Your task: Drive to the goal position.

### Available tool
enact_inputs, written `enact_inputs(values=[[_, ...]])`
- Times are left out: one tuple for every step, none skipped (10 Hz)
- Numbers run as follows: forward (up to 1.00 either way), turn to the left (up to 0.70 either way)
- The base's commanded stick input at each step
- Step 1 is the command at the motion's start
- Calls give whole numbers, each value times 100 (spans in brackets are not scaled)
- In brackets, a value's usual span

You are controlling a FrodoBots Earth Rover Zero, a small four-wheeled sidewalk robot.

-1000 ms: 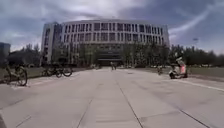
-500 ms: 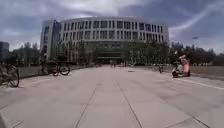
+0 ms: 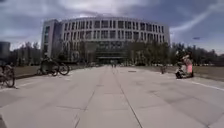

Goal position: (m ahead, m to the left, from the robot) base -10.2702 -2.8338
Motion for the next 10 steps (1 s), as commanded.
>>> enact_inputs(values=[[0,0],[0,-7],[0,-28],[0,-58],[0,-60],[0,-60],[0,-60],[0,-60],[0,-60],[0,-60]])
